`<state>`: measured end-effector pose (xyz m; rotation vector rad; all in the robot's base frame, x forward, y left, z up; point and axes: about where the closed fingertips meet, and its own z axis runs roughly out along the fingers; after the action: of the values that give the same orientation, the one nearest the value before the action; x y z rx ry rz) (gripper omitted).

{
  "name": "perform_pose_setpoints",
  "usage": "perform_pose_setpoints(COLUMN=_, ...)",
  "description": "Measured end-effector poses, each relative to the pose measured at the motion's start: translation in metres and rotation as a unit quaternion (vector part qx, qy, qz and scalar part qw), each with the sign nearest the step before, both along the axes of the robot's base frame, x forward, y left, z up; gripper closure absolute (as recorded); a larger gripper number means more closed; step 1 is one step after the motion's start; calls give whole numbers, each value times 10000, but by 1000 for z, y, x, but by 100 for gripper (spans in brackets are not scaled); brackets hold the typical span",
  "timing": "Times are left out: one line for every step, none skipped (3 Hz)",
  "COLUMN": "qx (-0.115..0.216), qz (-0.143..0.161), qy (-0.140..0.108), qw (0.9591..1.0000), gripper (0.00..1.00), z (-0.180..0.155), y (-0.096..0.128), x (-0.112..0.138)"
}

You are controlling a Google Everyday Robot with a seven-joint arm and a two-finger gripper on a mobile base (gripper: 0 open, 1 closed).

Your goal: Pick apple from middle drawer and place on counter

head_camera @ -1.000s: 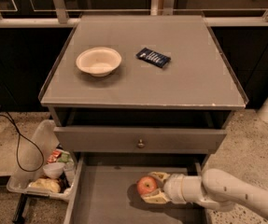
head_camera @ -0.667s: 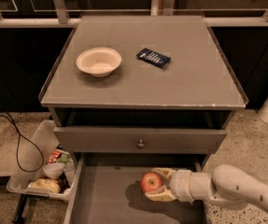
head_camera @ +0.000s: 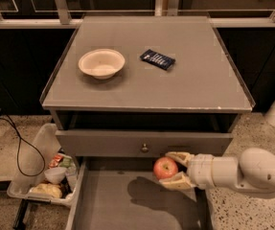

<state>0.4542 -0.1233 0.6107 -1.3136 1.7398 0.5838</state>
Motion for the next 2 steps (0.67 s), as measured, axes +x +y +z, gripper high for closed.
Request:
perform_pose_setpoints(qx=-47, qz=-141, qy=-243, qw=9996, gripper=100, z=64, y=-25, x=21)
perform_pose_setpoints(qx=-148, qz=-270, qy=-443, qw=9985, gripper=100, z=119, y=-42, x=40)
